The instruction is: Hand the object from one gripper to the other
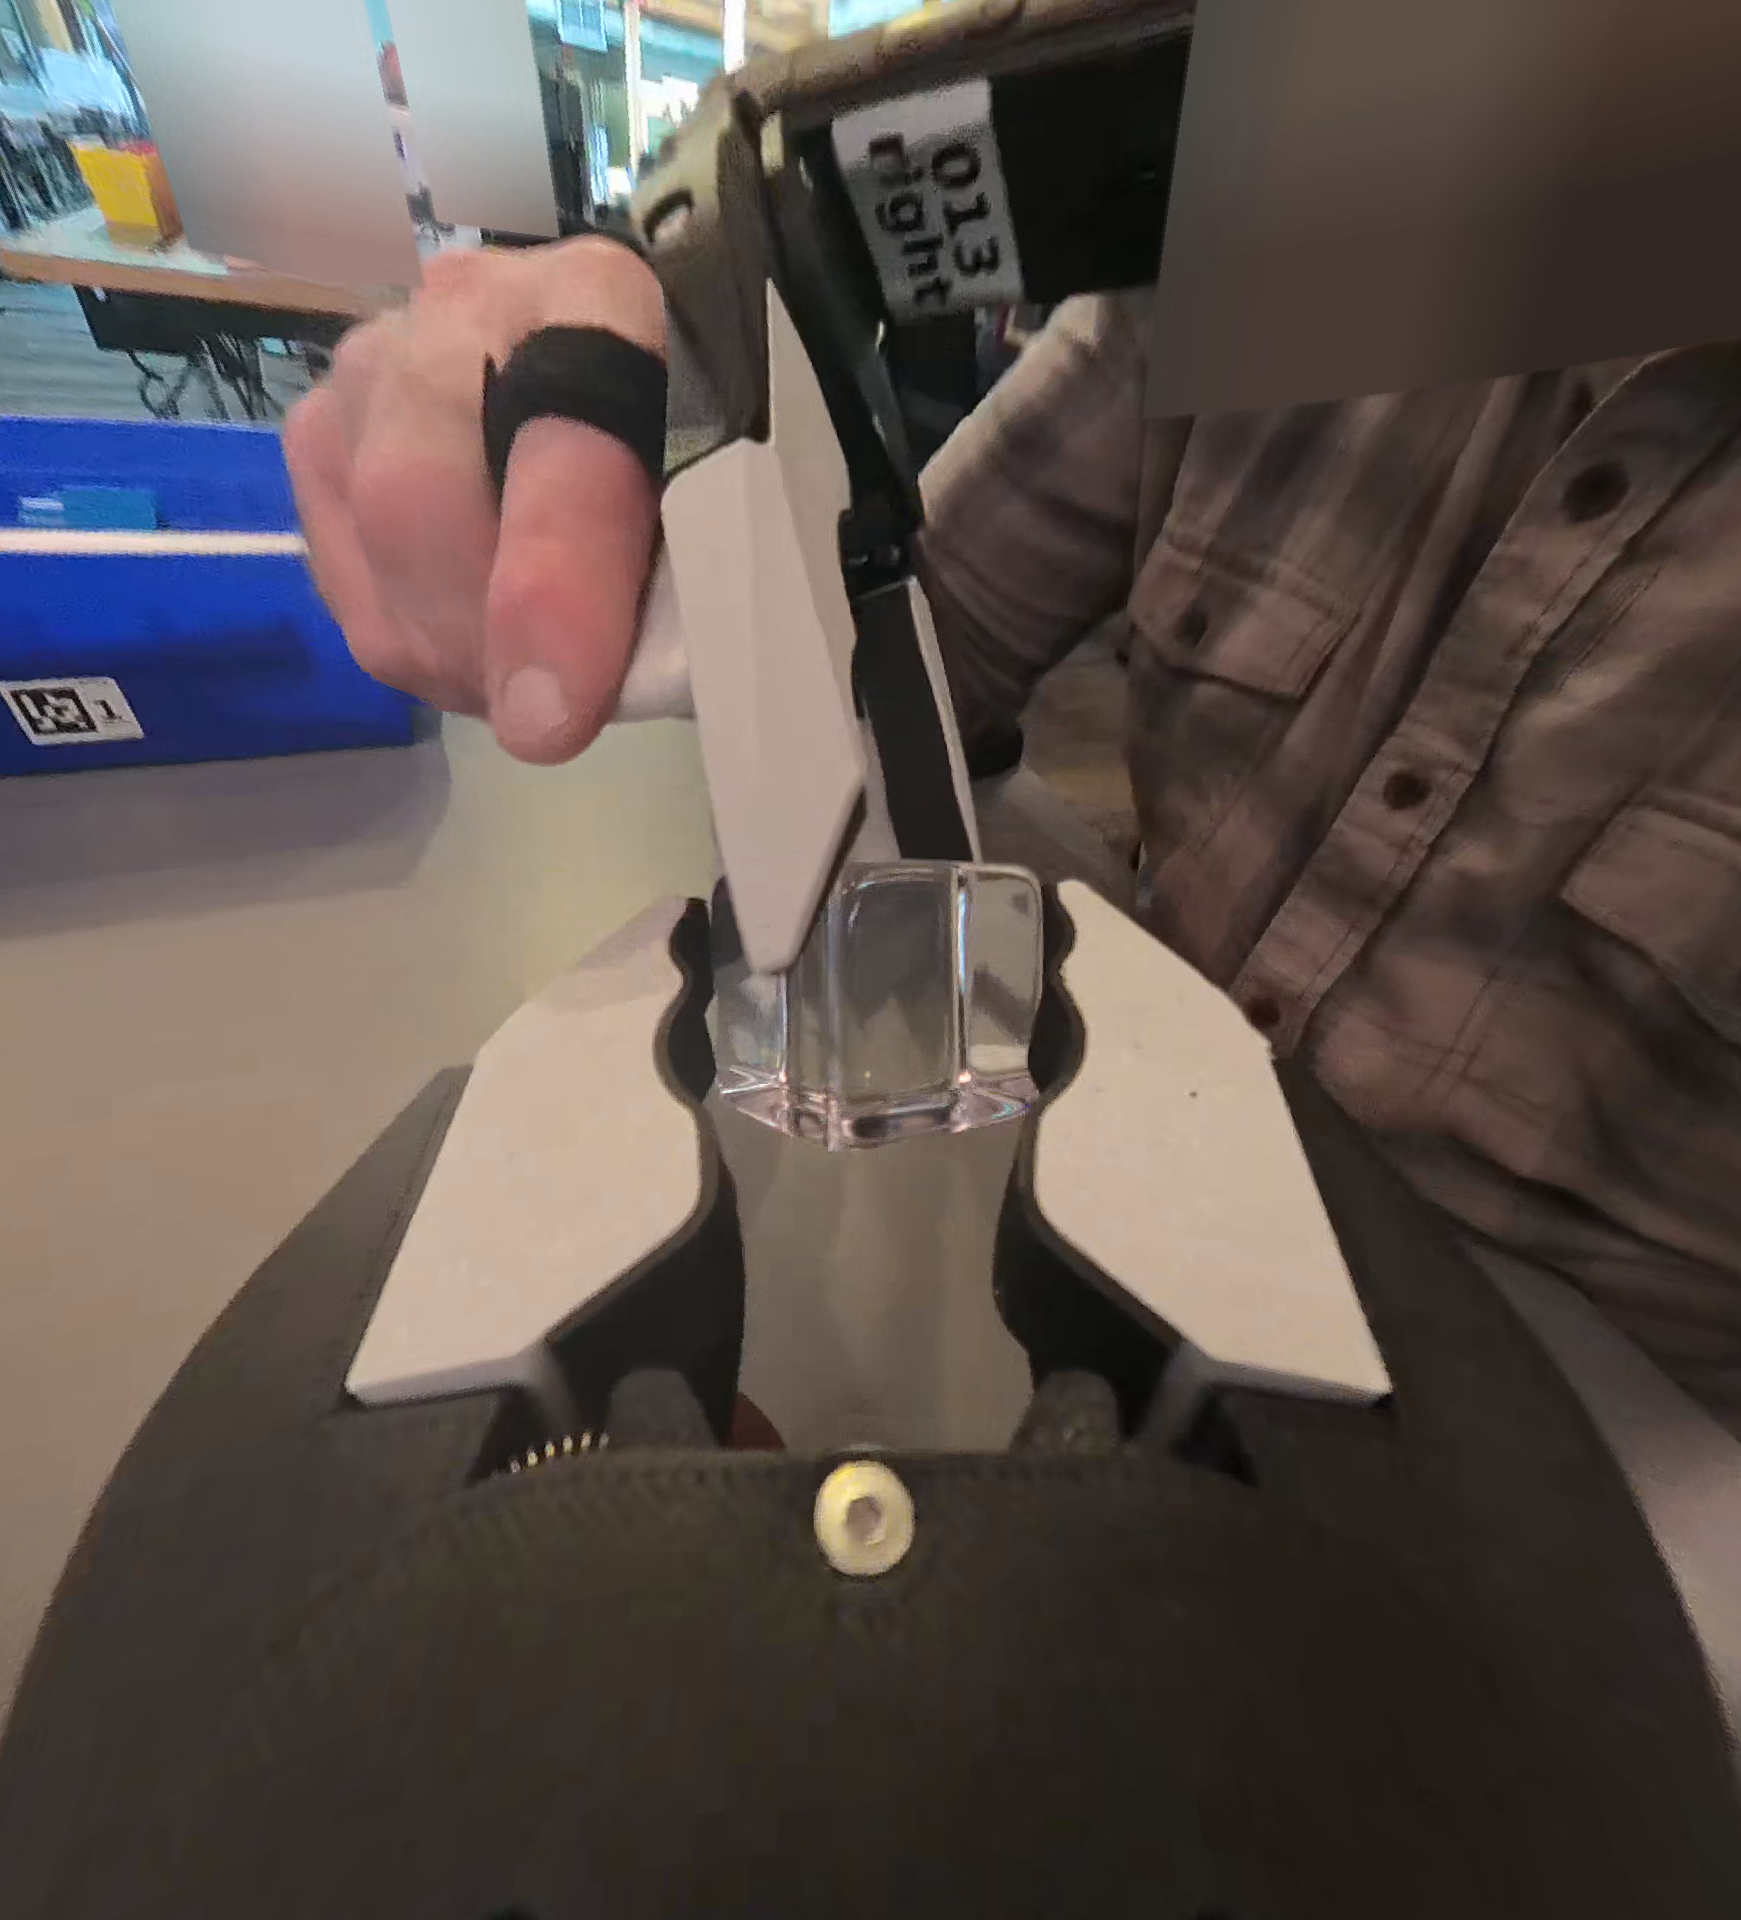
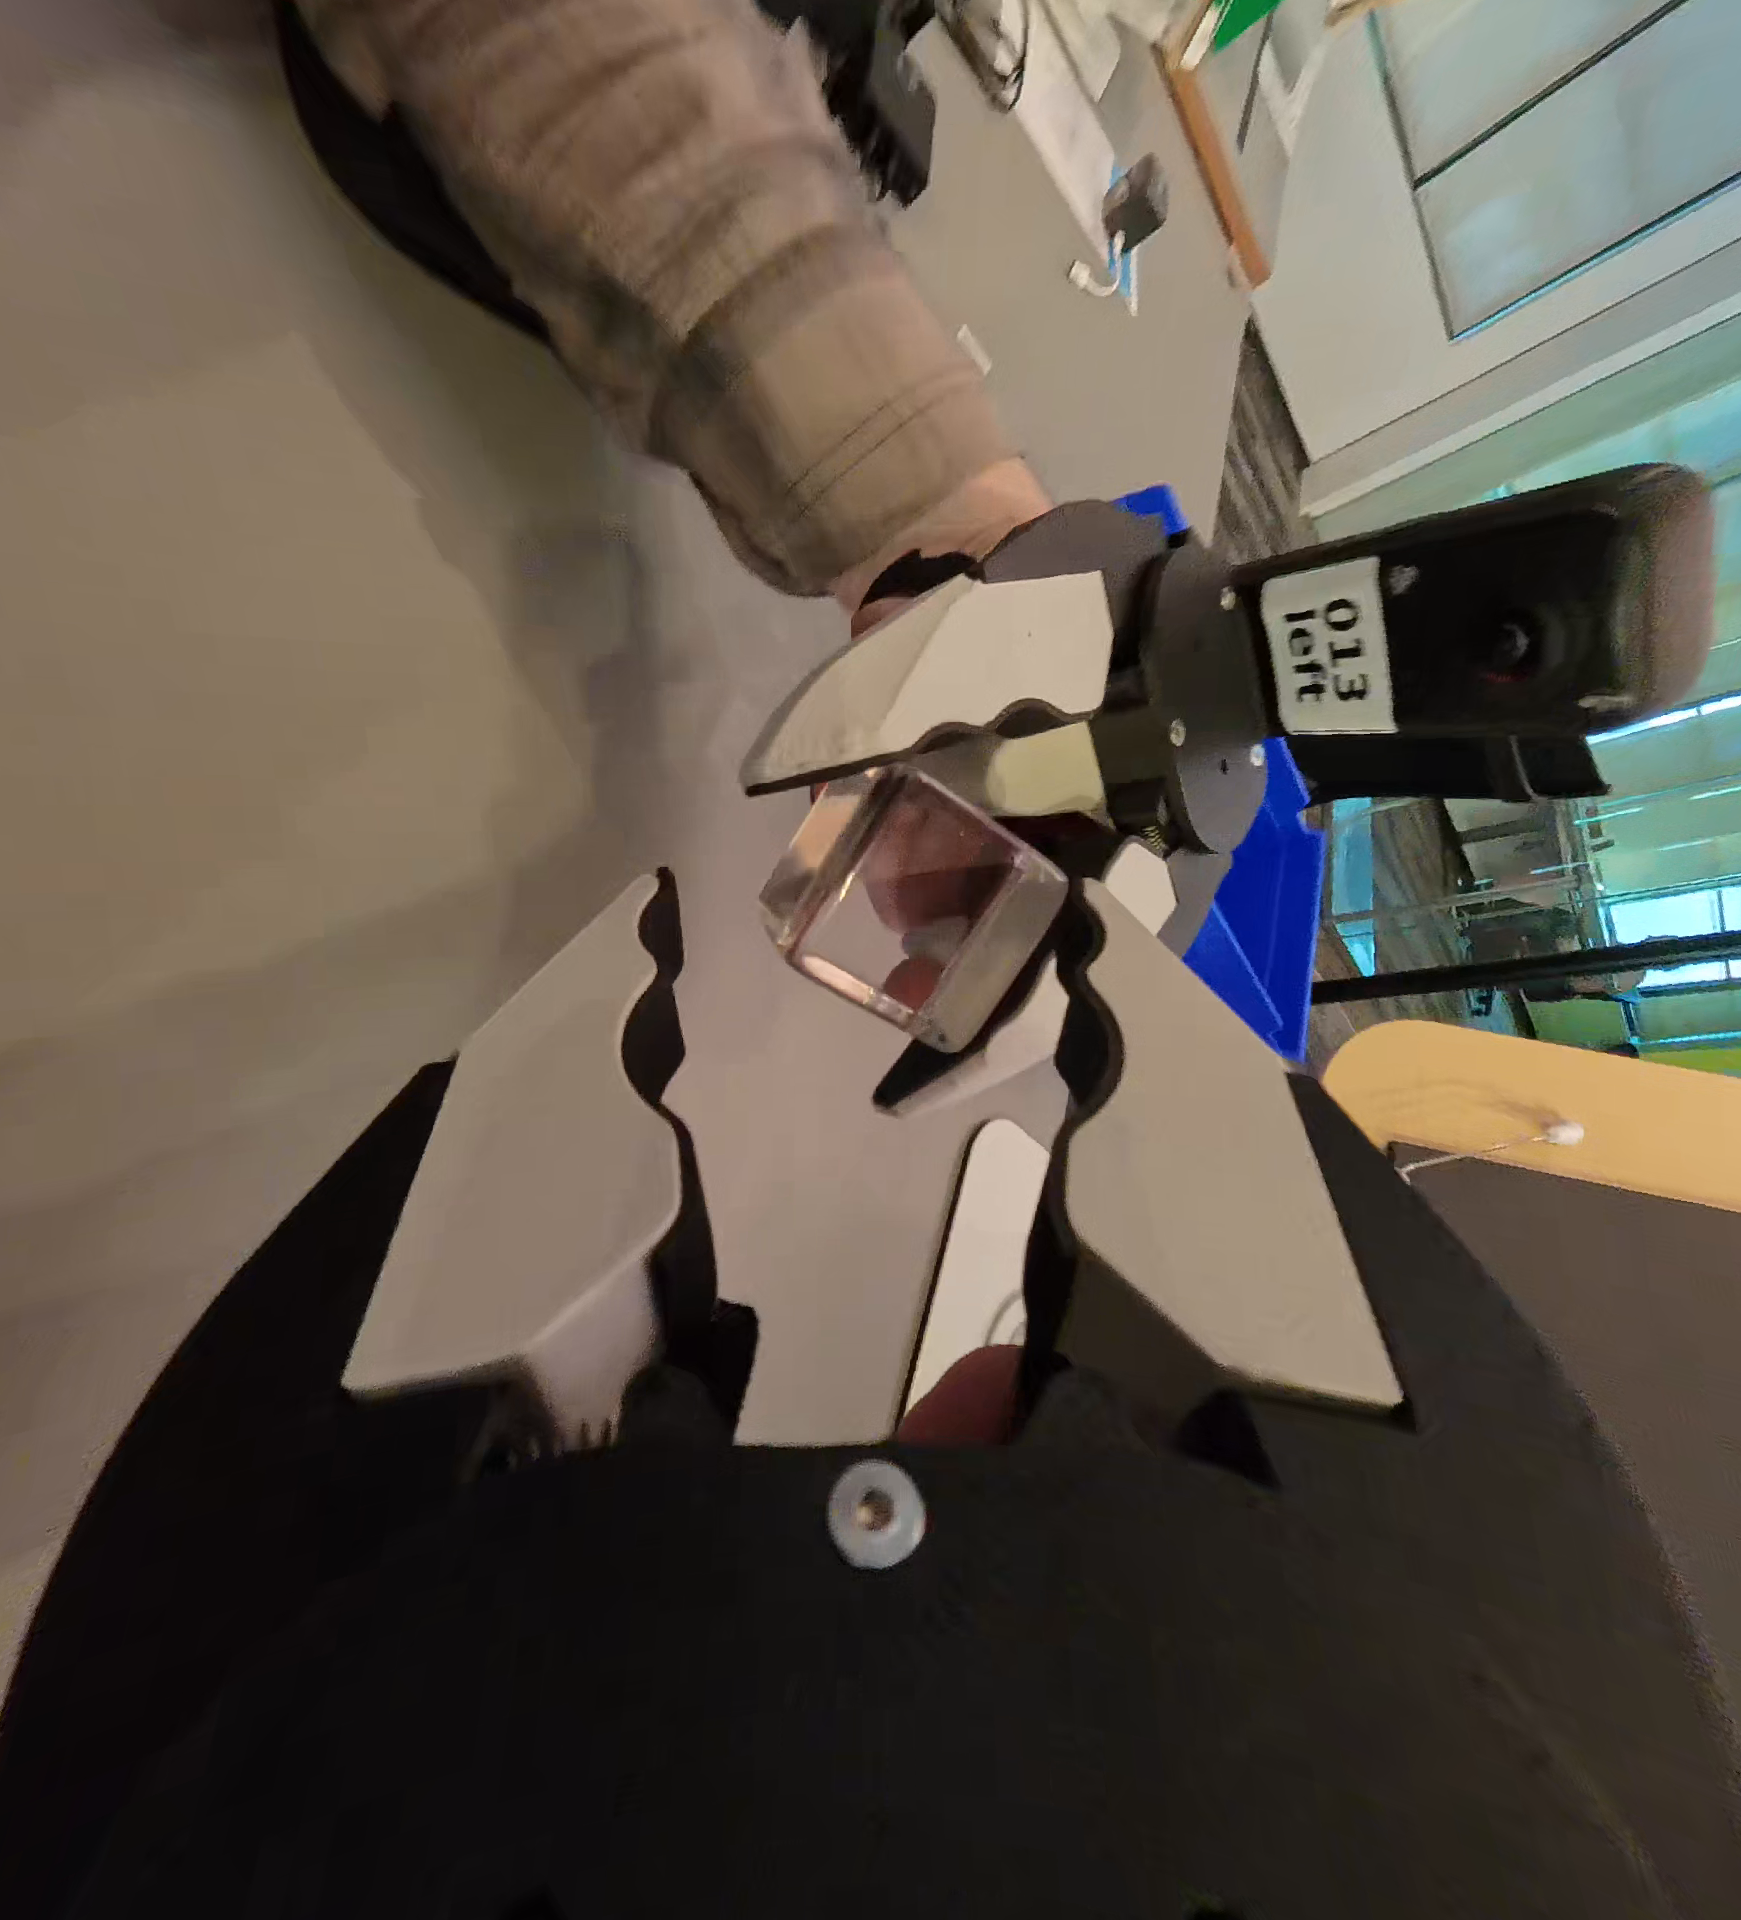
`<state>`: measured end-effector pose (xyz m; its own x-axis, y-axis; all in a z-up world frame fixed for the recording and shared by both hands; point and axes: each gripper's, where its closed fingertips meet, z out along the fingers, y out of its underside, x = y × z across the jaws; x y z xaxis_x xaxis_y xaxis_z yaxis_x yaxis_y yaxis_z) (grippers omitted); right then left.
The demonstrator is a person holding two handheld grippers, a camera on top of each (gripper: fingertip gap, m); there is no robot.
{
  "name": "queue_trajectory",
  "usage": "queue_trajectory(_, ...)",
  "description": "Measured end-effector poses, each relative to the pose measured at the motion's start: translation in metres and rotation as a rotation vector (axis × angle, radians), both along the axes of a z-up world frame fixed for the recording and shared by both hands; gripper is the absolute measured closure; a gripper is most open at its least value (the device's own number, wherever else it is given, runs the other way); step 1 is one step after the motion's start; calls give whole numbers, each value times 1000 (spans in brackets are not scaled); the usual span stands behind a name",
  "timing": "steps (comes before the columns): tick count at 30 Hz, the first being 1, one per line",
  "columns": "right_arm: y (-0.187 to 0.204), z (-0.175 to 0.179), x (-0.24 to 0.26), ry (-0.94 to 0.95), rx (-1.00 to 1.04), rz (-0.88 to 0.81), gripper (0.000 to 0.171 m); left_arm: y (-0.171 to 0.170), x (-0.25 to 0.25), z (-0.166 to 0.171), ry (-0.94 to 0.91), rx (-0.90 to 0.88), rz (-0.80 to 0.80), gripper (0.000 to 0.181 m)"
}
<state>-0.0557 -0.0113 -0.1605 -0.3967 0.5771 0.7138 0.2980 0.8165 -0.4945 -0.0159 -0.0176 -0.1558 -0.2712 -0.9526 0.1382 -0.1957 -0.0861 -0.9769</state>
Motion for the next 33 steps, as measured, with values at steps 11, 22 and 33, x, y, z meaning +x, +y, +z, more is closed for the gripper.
queue_trajectory(11,-9,-39,-4,-143,47,15,111,-15,9,-30,169,26,-59,123)
queue_trajectory(22,33,0,-11,80,165,-146,113,29,3,4,-22,-21,164,112)
queue_trajectory(33,121,70,10,568,578,-595,113,109,-23,64,-385,5,718,108)
